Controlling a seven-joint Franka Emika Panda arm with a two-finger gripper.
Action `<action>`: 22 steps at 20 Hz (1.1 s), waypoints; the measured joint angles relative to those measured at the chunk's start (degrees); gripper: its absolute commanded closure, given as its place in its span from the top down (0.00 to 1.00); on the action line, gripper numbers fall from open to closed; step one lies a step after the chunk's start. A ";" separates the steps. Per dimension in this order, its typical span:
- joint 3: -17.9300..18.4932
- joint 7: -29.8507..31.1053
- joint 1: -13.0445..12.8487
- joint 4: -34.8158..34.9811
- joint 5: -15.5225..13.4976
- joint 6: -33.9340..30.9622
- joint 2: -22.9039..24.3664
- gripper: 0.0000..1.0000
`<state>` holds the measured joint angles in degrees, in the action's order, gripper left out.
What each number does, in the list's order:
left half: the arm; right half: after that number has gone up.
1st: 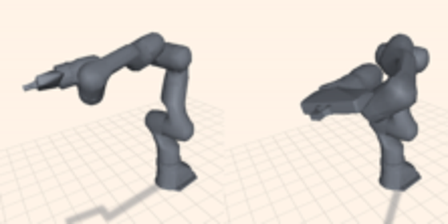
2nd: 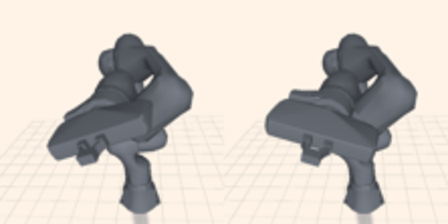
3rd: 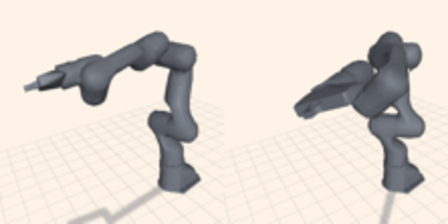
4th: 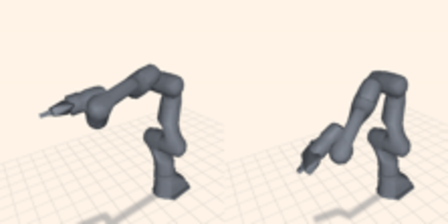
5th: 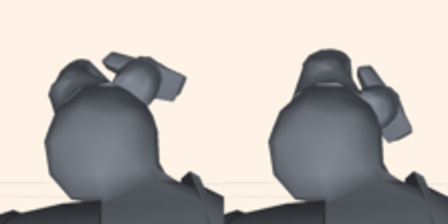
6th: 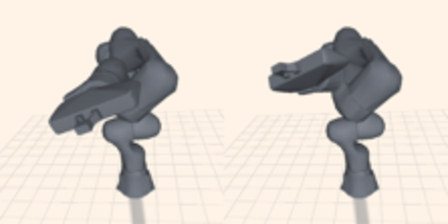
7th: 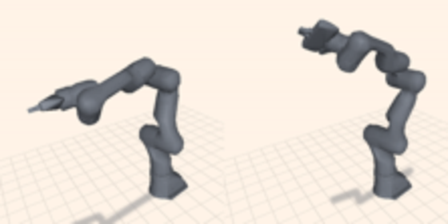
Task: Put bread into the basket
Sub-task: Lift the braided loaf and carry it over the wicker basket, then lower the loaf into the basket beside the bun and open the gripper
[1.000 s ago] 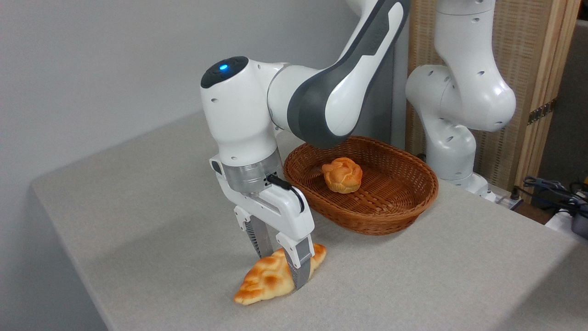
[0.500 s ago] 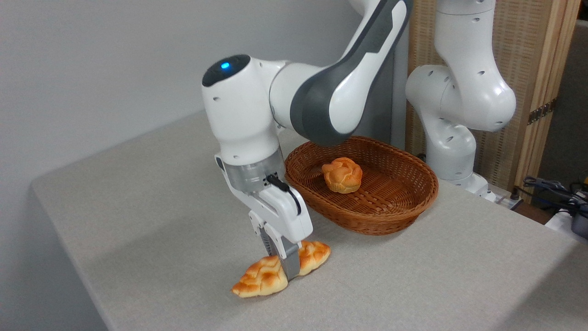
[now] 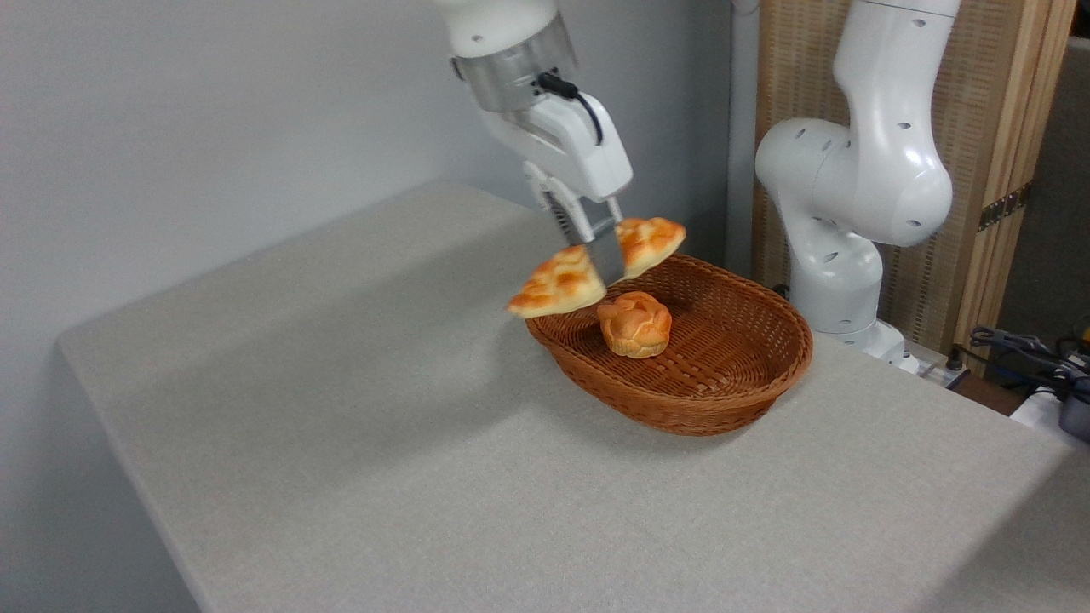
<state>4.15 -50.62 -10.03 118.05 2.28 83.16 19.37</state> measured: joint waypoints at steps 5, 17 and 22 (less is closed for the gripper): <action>5.33 -0.57 -7.44 12.08 3.02 1.17 1.87 1.00; 8.52 -0.90 -9.34 13.68 5.39 2.69 0.66 1.00; 8.33 -0.90 -9.35 12.41 5.61 3.04 -0.09 1.00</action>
<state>12.48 -51.53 -19.38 130.46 7.89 86.21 19.28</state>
